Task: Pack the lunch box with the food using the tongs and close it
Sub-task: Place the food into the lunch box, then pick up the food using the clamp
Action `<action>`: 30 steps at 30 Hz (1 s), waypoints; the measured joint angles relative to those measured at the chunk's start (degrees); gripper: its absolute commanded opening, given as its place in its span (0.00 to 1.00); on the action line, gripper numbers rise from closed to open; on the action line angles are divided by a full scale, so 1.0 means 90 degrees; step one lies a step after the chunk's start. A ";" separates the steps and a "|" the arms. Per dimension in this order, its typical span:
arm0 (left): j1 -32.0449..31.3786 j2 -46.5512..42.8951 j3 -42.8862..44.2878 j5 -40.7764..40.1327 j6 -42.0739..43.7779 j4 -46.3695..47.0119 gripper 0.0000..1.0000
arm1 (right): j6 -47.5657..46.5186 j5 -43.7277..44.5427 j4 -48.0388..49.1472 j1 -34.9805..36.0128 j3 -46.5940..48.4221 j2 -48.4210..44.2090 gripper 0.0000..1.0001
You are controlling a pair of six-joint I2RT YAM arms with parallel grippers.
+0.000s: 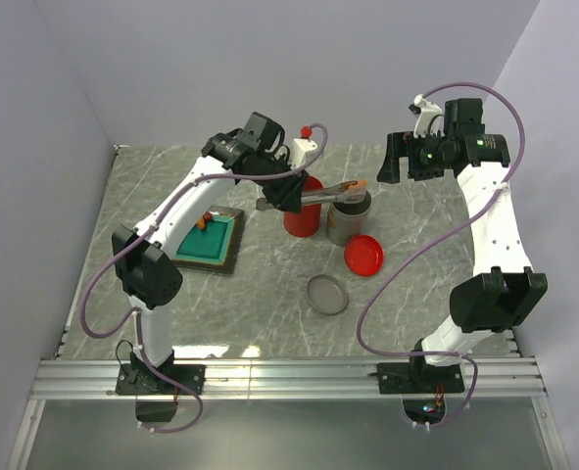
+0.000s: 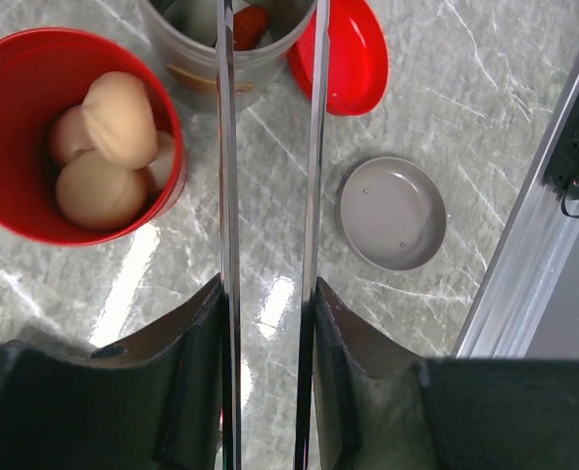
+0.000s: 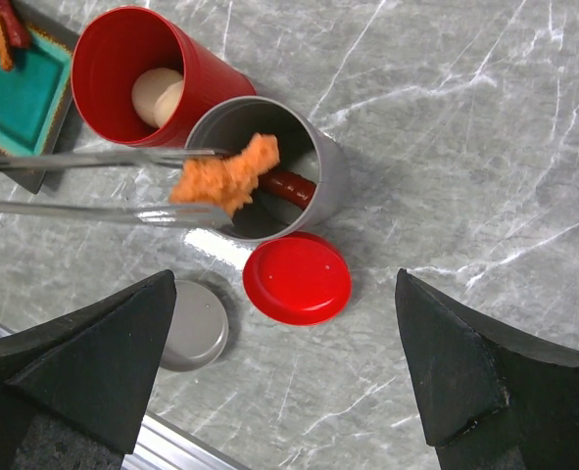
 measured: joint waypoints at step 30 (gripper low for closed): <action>0.3036 -0.2752 -0.2118 -0.0231 0.0342 0.0000 0.61 | -0.0080 -0.0291 -0.0029 0.0000 0.0000 0.0000 1.00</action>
